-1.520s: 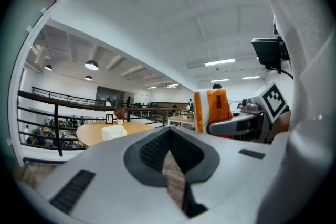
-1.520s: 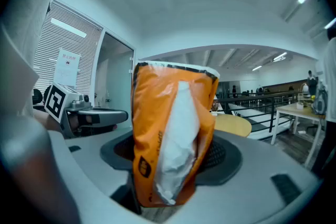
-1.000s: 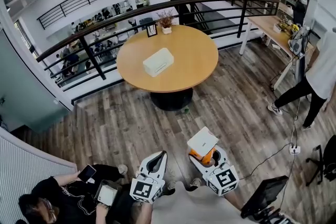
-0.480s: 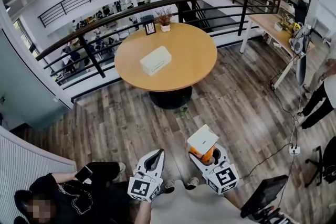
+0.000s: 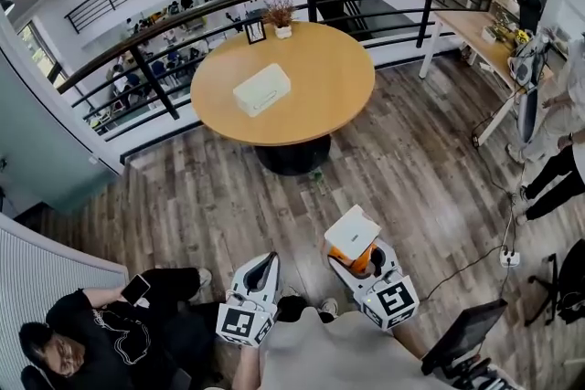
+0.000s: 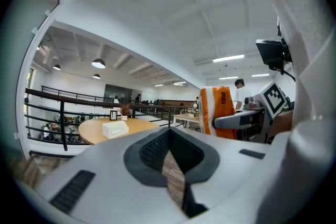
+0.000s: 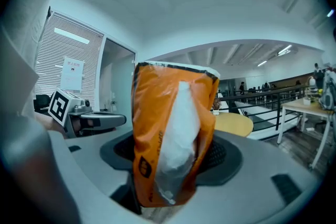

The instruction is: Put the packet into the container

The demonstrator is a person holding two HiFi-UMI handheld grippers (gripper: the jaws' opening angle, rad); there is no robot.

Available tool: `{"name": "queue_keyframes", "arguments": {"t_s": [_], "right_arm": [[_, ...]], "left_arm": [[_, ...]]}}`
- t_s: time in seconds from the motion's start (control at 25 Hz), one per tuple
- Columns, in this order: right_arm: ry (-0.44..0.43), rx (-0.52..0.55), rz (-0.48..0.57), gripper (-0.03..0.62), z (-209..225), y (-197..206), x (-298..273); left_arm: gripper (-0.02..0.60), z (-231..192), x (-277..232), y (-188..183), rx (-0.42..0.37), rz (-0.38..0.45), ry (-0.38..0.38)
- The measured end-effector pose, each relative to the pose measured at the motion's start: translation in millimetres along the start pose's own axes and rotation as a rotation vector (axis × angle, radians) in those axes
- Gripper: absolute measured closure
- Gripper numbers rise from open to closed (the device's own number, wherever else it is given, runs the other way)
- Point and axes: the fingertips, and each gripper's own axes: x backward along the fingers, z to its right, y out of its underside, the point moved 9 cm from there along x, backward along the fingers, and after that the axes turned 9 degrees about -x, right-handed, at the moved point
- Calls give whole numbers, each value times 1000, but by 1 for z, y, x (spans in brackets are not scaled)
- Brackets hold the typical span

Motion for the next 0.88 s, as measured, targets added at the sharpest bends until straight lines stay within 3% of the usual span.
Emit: {"name": "queue_keyframes", "arguments": {"t_s": [0.44, 0.88], "right_arm": [[-26, 12, -29, 295, 30, -4, -43], [30, 36, -34, 295, 82, -56, -151]], "left_arm": [[577, -20, -50, 13, 29, -6, 8], [577, -117, -153, -1, 19, 42, 51]]}}
